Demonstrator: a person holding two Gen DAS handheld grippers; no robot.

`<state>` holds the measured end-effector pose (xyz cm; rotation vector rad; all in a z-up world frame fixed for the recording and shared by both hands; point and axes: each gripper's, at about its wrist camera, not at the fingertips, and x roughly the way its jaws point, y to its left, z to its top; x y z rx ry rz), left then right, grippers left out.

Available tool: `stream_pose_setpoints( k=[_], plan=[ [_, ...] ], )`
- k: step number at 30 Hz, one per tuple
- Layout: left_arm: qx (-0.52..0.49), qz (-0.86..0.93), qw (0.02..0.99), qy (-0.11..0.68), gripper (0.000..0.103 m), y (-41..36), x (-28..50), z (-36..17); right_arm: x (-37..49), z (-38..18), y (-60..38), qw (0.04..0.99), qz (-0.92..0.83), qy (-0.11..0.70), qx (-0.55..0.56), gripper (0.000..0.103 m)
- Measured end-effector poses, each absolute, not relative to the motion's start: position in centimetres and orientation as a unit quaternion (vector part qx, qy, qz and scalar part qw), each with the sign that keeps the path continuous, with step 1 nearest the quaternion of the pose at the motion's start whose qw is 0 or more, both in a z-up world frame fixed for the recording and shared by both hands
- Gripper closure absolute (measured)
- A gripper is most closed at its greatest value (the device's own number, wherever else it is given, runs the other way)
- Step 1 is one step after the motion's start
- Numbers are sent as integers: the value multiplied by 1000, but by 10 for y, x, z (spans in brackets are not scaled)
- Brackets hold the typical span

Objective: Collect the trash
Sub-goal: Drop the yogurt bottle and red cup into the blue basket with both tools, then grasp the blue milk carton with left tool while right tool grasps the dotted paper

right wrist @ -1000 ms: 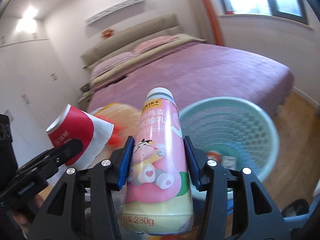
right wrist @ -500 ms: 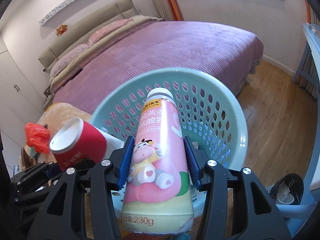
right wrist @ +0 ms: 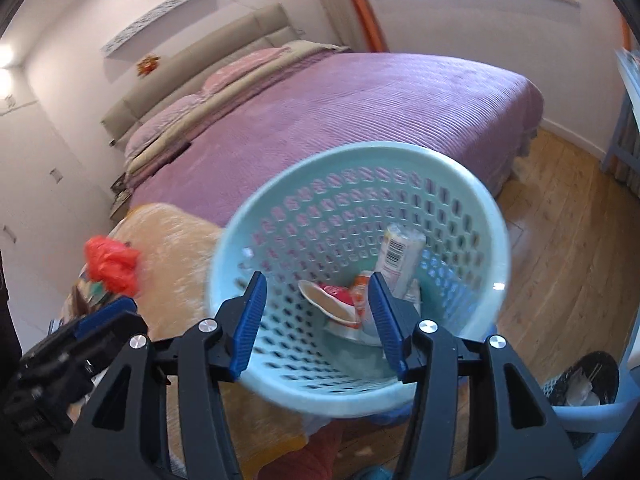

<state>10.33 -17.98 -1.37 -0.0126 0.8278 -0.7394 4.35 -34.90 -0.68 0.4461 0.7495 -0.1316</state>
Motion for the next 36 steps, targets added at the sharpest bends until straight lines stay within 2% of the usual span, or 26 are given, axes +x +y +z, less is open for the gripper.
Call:
stream_pose_setpoints(
  k=[11,19,25,31,33,36],
  plan=[
    [-33,-258,909,326,38,-62,64,25,32,43,-240,944,50,302,124,54],
    [-52,-124,947,291,37,49,46,42,37,35,-169,936,118,321,79,54],
    [-51,-11,951,304,34,117,47,34,40,19,-130,922,156,349,62,53],
    [-71,18,939,335,34,153,57,10,38,9,-100,913,179,366,28,53],
    [-72,18,938,338,34,155,61,4,39,6,-94,911,181,370,18,45],
    [-69,16,937,343,34,151,65,-6,38,3,-86,910,183,372,3,40]
  ],
)
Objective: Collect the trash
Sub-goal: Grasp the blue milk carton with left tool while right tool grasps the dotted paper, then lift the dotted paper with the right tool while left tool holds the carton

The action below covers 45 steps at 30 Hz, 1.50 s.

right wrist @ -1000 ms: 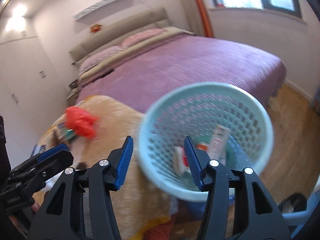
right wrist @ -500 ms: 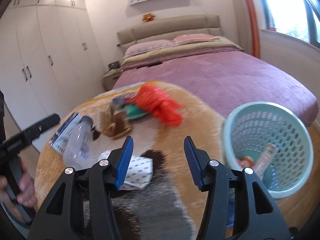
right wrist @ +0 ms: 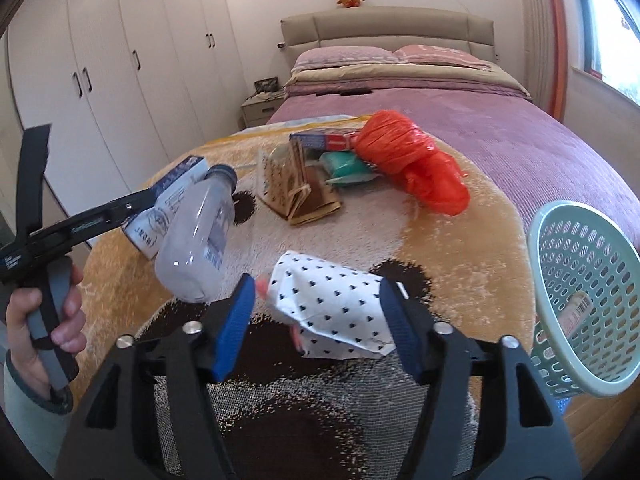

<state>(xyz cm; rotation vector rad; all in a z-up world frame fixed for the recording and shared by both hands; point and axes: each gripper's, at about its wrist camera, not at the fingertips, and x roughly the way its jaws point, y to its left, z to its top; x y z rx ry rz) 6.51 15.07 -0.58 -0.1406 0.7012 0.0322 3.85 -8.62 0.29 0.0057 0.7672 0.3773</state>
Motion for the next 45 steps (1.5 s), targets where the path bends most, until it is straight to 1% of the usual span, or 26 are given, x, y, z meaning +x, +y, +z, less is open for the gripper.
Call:
stream_pose_setpoints(
  k=[5,13,18,19,20,21,22,23,24,25,27,30,31,36,41,43,45],
  plan=[
    [-59,26,936,346,34,146,77,-16,42,-6,-81,908,176,380,-14,38],
    [-48,41,933,356,37,142,92,-24,58,-21,-83,905,155,396,-24,38],
    [-47,47,930,362,41,142,94,-30,65,-24,-83,904,153,399,-26,38],
    [-47,47,929,364,44,143,94,-30,67,-24,-83,904,152,399,-24,38],
    [-49,47,928,366,49,143,95,-31,69,-25,-84,903,152,402,-19,39],
    [-52,43,927,368,53,144,96,-31,70,-24,-86,901,155,404,-12,45],
    [-55,39,926,370,60,144,96,-32,71,-23,-88,901,158,405,-4,49],
    [-57,36,926,372,64,144,97,-33,72,-21,-90,900,162,404,3,58],
    [-58,35,926,372,64,145,96,-33,72,-18,-91,900,167,402,6,65],
    [-59,36,926,371,66,145,96,-33,71,-15,-91,901,169,399,6,68],
    [-62,32,928,366,68,145,93,-31,68,-8,-91,904,172,390,4,79],
    [-69,25,932,354,69,146,87,-25,63,4,-90,911,172,376,-3,89],
    [-71,23,933,352,69,146,85,-24,61,9,-91,914,168,370,-5,90],
    [-75,18,934,350,69,147,80,-21,67,17,-102,916,160,367,19,91],
    [-84,21,932,352,69,151,78,-29,87,16,-134,905,169,373,112,91],
    [-90,20,931,354,69,153,79,-34,90,17,-142,902,174,372,133,88],
    [-93,18,933,348,69,153,78,-33,90,17,-152,903,171,364,151,75]
  ],
)
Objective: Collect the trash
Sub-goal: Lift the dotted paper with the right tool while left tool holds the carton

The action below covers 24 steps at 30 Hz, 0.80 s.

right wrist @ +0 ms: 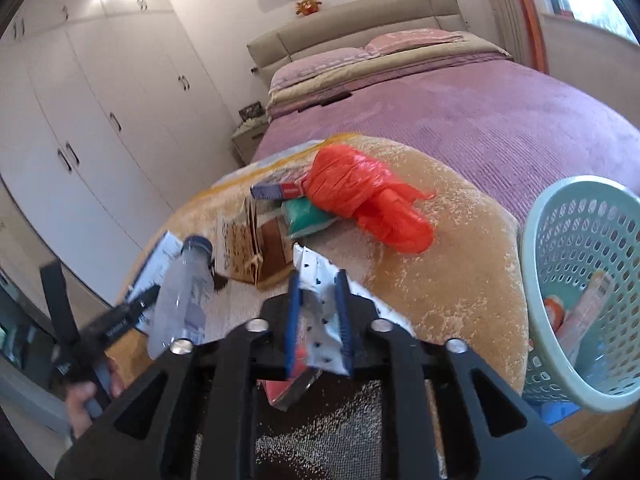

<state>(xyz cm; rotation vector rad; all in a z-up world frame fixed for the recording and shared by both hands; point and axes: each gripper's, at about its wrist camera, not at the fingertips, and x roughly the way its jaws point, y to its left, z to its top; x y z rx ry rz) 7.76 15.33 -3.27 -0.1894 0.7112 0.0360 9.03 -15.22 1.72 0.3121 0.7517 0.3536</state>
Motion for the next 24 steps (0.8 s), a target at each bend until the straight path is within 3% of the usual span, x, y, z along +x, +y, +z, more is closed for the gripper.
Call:
stream_pose_setpoints(
  k=[11,15,17,21,24],
  plan=[
    [-98,11,932,350,69,155,80,-34,122,22,-149,902,171,369,141,71],
    [-97,11,932,349,69,155,79,-35,113,21,-155,910,158,361,131,48],
    [-95,11,932,349,69,154,78,-35,106,16,-160,912,150,363,119,47],
    [-91,9,932,351,69,150,78,-35,108,0,-166,907,136,386,99,33],
    [-86,7,930,356,69,149,79,-36,125,-12,-161,897,145,410,75,33]
  ],
)
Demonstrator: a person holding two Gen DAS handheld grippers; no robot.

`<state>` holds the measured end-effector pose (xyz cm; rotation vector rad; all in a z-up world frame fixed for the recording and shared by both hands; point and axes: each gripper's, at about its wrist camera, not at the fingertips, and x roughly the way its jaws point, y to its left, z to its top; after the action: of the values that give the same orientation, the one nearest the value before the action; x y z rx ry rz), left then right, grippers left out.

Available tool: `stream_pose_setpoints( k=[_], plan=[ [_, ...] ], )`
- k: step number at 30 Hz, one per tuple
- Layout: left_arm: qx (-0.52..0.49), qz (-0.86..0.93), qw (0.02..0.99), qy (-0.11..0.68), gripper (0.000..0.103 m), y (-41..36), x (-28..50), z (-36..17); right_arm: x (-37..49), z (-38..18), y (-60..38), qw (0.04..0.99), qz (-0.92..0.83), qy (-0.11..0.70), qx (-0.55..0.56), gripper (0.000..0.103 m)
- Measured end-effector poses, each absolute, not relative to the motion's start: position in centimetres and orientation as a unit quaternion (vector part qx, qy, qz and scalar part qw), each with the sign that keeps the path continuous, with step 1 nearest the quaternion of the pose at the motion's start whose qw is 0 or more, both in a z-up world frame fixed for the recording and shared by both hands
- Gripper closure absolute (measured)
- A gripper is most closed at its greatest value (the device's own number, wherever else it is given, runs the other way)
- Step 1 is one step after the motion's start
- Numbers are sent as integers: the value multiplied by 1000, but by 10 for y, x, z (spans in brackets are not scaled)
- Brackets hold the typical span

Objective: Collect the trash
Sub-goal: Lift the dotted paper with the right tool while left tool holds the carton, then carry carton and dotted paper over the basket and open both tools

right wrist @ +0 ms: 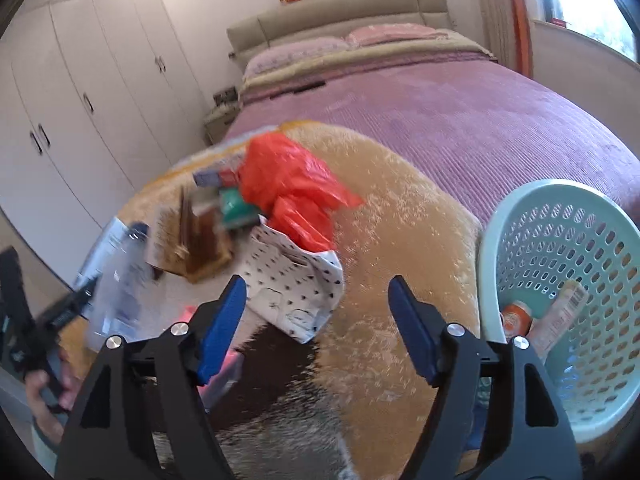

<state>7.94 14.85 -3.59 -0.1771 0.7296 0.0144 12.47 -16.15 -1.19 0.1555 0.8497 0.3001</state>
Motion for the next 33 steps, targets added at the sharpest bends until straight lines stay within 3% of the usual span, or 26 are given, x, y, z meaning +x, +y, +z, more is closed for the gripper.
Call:
stream_pose_setpoints(
  k=[7,9,12,15,33],
  plan=[
    [-80,1,928,365,69,143,83,-38,154,-30,-143,880,159,446,40,35],
    [-75,0,927,368,69,141,83,-39,153,-30,-138,879,158,448,28,60],
    [-71,0,926,370,69,138,84,-39,143,-31,-133,880,162,447,15,81],
    [-70,2,927,370,69,137,84,-40,128,-29,-129,879,182,440,24,94],
    [-122,-39,943,306,69,146,35,4,60,31,-146,927,166,335,24,97]
  ],
)
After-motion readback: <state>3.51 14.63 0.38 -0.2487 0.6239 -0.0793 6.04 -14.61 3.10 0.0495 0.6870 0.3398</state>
